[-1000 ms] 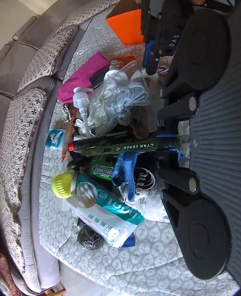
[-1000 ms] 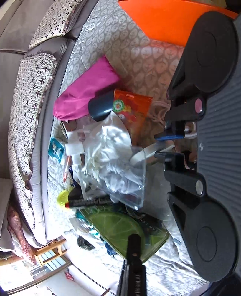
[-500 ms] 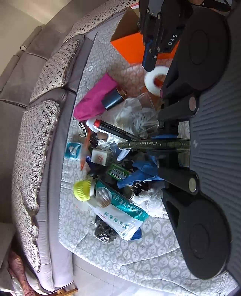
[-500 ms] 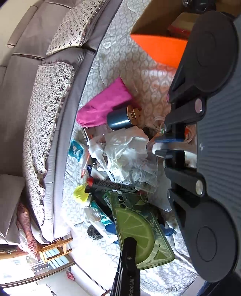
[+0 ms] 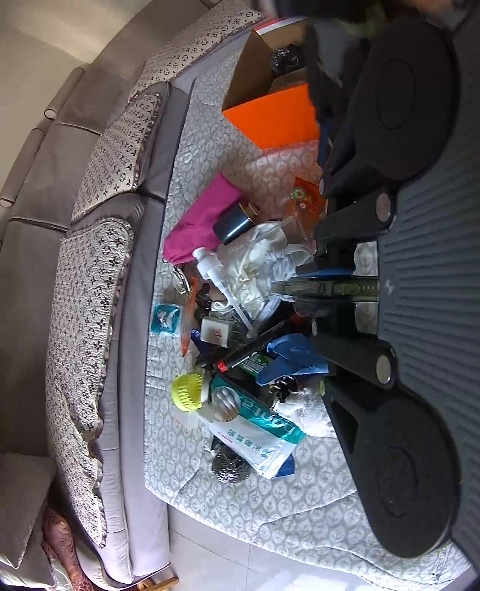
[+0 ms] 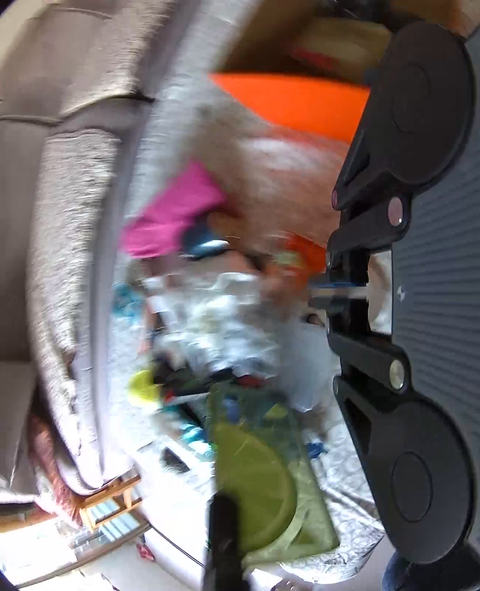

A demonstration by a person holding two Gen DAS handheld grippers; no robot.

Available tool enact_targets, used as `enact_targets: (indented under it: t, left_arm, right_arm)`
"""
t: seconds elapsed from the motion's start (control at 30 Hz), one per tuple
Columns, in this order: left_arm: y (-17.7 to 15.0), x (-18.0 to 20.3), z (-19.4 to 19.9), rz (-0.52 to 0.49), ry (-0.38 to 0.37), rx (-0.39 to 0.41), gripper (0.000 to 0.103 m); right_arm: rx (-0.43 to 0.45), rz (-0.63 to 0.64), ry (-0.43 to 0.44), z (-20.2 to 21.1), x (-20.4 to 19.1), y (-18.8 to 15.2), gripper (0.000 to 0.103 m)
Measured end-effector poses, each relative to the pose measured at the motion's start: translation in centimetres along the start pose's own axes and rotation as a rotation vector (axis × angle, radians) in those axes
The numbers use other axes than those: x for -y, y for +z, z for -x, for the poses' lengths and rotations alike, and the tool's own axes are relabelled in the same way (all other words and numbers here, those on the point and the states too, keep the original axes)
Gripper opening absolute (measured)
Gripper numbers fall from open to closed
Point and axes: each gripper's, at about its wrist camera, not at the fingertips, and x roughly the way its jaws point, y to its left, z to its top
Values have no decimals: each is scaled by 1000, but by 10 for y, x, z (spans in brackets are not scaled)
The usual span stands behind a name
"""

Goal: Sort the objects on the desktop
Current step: 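Carry the green case and tape roll over the cardboard box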

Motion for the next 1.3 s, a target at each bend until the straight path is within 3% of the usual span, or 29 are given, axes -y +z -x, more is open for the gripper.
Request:
enact_targets:
  t: [0.07,0.23,0.5,0.57,0.67,1.0,1.3]
  left_arm:
    - [-2,-3,-3,3,0,-7,13]
    - [0,-7,-1,1,-3,-3,13]
    - [-2,-14,1,12,-23,-2,13]
    - [-2,-15,2,11,-24,-4,13]
    - [-1,-16,2,13,-28,-8,13]
    - [0,-3,18,-17,-21,13,13]
    - [3,40,56,-89,-58,91,13]
  right_arm:
    - [-41,-57,-9,-27,4,-10,60]
    - [-57,-117,19,-51,2,-10,72]
    - [-97,-118,39,-72,0,-15,78]
    - [-81,-90,21,-72,-2,-16,65]
    - [-67,-33,16,-64,-10,-17,64]
    - [10,-1,21,-13,-9,-5,64]
    - [116,-13,-4,53,12,1,64]
